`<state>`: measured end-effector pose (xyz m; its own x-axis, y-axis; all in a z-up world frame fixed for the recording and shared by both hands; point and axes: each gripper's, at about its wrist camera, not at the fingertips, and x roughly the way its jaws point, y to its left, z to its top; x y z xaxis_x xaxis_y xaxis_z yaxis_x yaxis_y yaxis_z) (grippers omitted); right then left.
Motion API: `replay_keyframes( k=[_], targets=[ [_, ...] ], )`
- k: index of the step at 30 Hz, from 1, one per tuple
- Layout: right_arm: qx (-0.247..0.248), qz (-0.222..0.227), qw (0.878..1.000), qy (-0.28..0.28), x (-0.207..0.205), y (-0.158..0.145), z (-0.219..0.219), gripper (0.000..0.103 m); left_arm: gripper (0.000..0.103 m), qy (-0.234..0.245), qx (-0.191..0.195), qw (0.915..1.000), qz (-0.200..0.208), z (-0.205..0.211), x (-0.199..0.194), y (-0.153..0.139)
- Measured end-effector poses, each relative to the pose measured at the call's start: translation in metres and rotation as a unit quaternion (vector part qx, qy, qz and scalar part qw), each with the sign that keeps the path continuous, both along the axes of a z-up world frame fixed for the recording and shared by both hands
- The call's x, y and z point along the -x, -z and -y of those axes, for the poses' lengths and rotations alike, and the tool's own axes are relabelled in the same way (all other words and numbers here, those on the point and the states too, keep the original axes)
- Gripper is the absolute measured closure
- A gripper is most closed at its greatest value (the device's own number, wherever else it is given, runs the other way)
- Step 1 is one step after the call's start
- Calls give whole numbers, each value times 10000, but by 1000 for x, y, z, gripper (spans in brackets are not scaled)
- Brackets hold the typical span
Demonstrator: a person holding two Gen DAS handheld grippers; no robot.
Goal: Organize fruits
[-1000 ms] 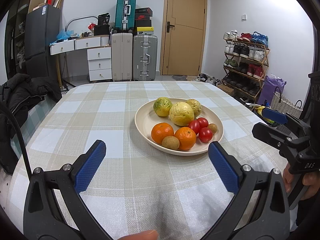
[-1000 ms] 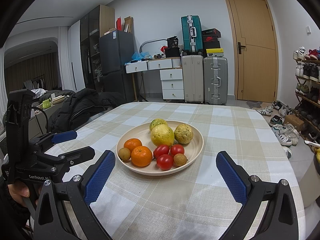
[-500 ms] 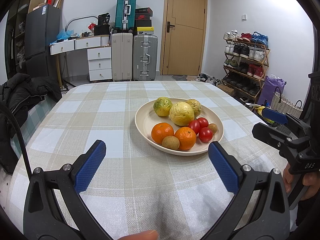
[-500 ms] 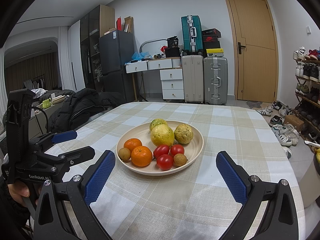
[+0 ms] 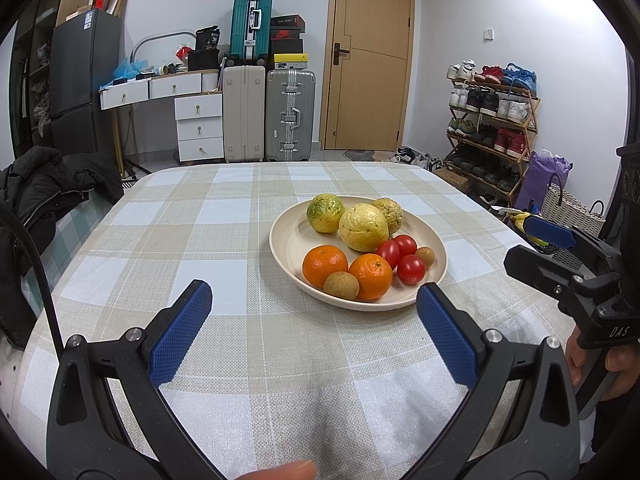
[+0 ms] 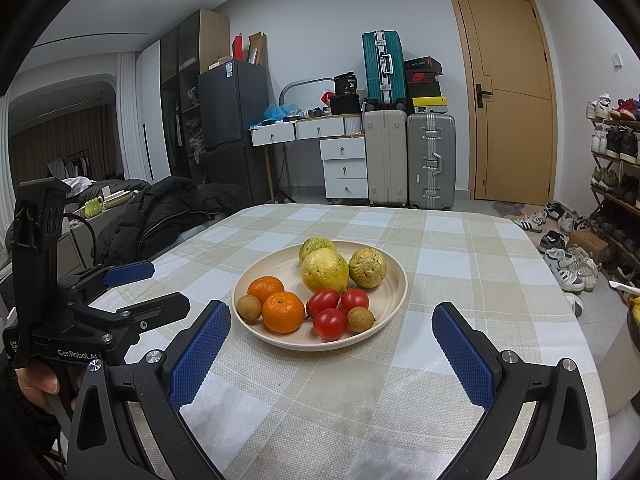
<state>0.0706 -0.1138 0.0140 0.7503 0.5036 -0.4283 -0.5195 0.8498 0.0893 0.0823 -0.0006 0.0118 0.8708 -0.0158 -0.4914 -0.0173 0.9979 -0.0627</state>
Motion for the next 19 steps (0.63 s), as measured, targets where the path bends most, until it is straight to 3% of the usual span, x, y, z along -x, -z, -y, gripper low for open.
replay_keyframes(
  k=[19],
  targets=[
    [-1, -5, 10000, 12, 1, -1, 0, 0, 1, -31, -59, 10000, 34, -1, 0, 2]
  ],
)
